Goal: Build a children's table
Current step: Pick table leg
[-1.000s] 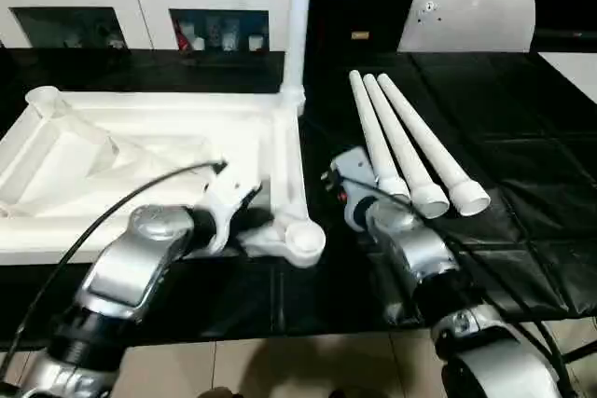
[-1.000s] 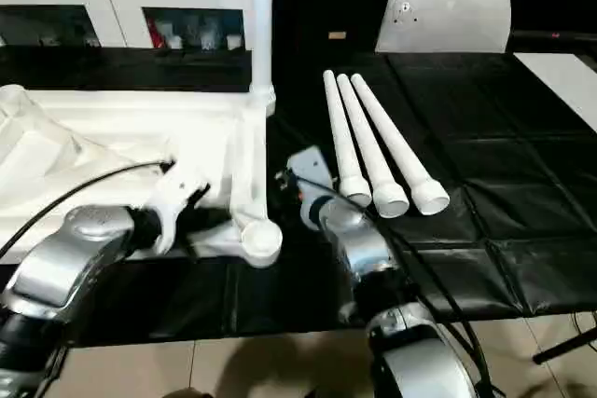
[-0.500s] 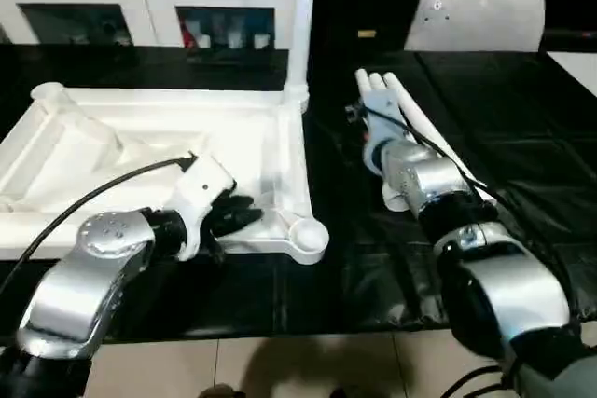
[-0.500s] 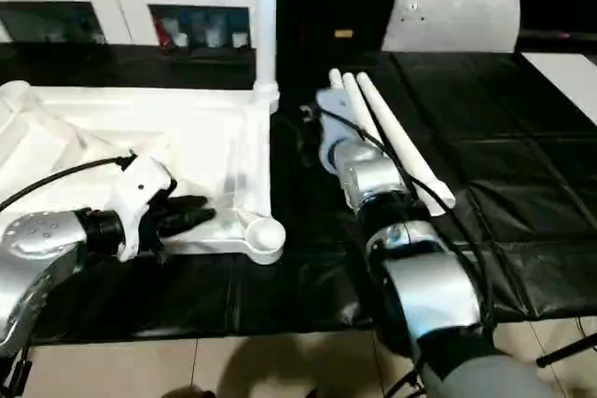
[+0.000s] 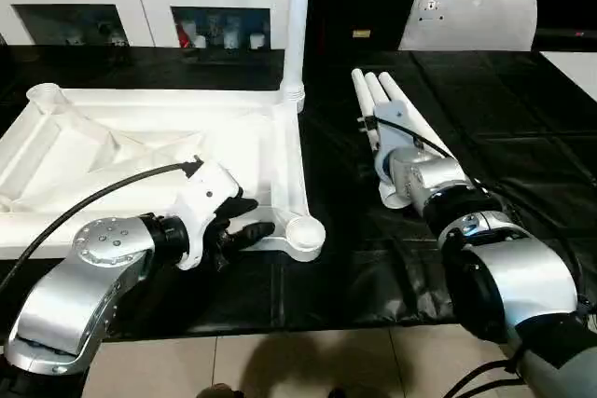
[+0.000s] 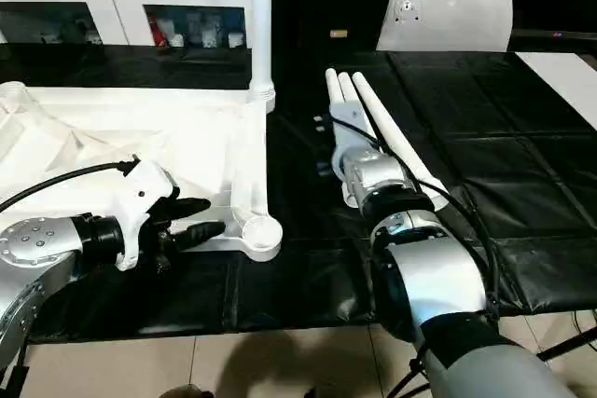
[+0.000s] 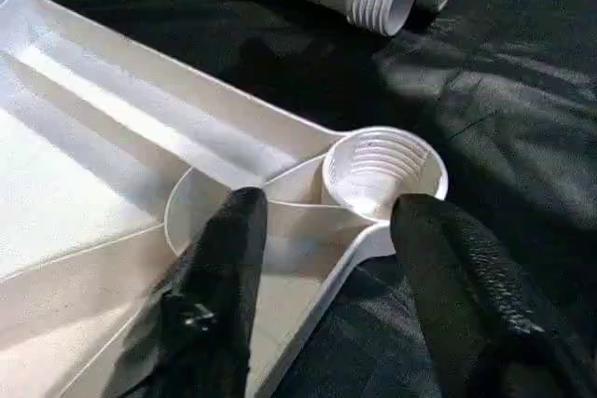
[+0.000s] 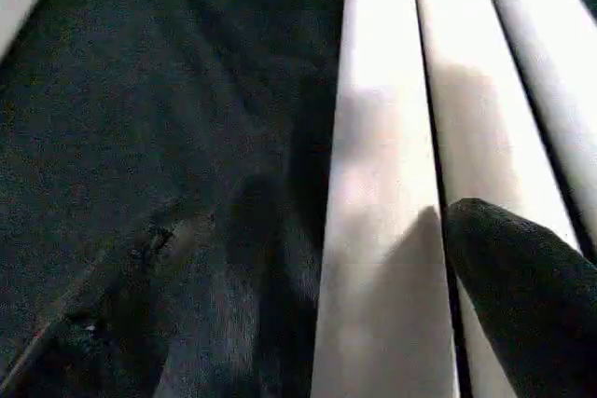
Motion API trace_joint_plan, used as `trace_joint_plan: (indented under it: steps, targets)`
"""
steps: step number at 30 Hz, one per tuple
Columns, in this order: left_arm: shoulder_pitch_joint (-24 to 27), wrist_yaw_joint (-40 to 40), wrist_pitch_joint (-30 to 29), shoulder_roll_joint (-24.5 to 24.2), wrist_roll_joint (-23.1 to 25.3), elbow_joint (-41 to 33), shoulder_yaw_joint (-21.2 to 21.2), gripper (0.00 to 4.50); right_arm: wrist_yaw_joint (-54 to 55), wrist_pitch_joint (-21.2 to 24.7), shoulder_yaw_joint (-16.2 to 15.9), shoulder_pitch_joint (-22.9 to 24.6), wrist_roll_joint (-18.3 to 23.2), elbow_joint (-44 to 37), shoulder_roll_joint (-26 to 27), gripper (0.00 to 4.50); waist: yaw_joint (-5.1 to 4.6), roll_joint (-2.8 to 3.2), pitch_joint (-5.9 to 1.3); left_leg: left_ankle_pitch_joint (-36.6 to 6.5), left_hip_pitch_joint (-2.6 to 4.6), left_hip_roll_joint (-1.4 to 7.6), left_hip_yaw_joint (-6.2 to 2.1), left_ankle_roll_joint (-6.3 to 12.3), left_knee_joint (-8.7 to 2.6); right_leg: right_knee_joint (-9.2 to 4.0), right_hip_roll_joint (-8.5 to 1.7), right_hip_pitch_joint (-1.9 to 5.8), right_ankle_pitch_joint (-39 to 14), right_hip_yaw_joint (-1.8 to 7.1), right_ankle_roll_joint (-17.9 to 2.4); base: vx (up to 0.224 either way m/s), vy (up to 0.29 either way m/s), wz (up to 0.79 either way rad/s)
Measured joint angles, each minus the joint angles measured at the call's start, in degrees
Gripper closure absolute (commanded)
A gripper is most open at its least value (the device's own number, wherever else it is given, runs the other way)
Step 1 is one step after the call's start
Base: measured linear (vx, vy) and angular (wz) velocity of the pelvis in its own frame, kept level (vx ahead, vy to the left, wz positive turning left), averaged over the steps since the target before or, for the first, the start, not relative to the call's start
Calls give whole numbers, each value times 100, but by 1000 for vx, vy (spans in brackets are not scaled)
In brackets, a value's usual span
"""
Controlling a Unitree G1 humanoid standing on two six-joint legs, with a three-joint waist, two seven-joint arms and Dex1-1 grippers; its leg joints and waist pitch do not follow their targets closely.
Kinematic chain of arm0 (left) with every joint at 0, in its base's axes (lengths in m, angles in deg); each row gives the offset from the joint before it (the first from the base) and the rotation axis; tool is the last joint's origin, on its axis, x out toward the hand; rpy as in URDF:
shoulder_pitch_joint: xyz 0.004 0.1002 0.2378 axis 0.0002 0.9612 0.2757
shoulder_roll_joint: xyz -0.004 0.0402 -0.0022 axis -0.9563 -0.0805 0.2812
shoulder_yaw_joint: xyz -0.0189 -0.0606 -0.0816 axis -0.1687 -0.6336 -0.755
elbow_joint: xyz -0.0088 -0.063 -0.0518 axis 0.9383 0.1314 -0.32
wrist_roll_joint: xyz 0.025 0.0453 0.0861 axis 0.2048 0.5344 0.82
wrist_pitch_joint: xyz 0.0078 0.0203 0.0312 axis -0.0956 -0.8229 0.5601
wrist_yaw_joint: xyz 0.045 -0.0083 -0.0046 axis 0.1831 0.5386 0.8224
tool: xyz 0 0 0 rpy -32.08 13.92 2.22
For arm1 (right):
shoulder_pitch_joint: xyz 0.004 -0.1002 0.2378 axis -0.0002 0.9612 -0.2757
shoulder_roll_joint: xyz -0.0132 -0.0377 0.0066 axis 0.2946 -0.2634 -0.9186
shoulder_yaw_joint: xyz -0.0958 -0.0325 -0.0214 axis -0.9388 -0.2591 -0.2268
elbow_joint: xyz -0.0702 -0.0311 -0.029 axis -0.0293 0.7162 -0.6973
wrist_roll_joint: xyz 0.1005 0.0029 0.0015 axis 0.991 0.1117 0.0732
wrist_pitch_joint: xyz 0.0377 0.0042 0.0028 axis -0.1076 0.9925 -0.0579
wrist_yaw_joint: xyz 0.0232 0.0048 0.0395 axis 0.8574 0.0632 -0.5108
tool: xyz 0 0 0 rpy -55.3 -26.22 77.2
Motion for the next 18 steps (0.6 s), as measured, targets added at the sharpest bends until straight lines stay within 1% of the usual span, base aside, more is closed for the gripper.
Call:
trace_joint_plan:
  steps: [2, 4, 5, 6, 8, 10, 12, 14, 16, 17, 18]
  targets:
    - [0, 8, -13, -16, -5, 0, 29, 170, -5, 23, 48, -2, 67, 78, -12, 0, 0, 0, 0, 0, -1, 0, 0, 0, 1, 1, 0, -1, 0, 0, 0, 0, 0, 0]
    - [0, 10, -25, -16, -23, 0, 32, 146, -20, 107, 147, -15, 138, 102, -21, 0, 0, 0, 0, 0, -1, 0, 0, 0, 2, 2, 0, -1, 0, 0, 0, 0, 0, 0]
    - [0, 10, -28, -16, -40, -1, 35, 146, -32, 170, 222, -40, 195, 112, -30, 0, 1, 0, 0, 0, 0, 0, 0, 0, 2, 2, 0, -1, 0, 0, 0, 0, 0, 0]
    - [0, 10, -30, -16, -52, -1, 46, 129, -46, 224, 269, -51, 236, 116, -36, 0, 1, 0, 0, 0, 0, 0, 0, 0, 2, 2, 0, 0, 0, 0, 0, 0, 0, 0]
    - [0, 10, -42, -18, -63, -4, 72, 109, -102, 281, 346, -81, 312, 141, -39, 30, 1, 0, 0, 0, 0, 0, 0, 0, 3, 2, 0, 0, 0, 0, 0, 0, 0, 0]
    - [0, 10, -69, -30, -86, -27, 76, 91, -165, 368, 442, -112, 342, 162, -41, 41, 0, -2, -1, 0, 0, 0, 0, 0, 4, 3, 0, 0, 0, 0, 0, 0, 0, 0]
    - [0, 10, -104, -67, -104, -40, 76, 73, -280, 454, 482, -132, 371, 171, -56, 63, -5, -2, -1, 0, 1, 1, 0, 0, 7, 7, 0, 0, 0, 0, 0, 0, 0, 0]
    - [0, 9, -118, -112, -115, -44, 77, 64, -423, 539, 491, -194, 394, 254, -74, 84, -6, -2, -1, 0, 1, 2, -1, 0, 9, 10, 0, 0, 0, 0, 0, 0, 0, 0]
    - [0, -4, -125, -151, -145, -54, 80, 46, -526, 652, 528, -241, 419, 288, -77, 92, -6, -2, -2, 0, 2, 2, -1, 0, 10, 11, 0, 0, 0, 0, 0, 0, 0, 0]
    - [0, -20, -125, -177, -158, -74, 83, 31, -582, 706, 547, -253, 433, 290, -77, 109, -4, -11, -2, 0, 2, 2, -1, 0, 10, 12, 0, 0, 0, 0, 0, 0, 0, 0]
    - [0, -26, -125, -181, -161, -92, 83, 31, -614, 722, 551, -254, 443, 290, -77, 109, 1, -16, -4, 0, 2, 2, -1, 0, 10, 12, 0, 0, 0, 0, 0, 0, 0, 0]
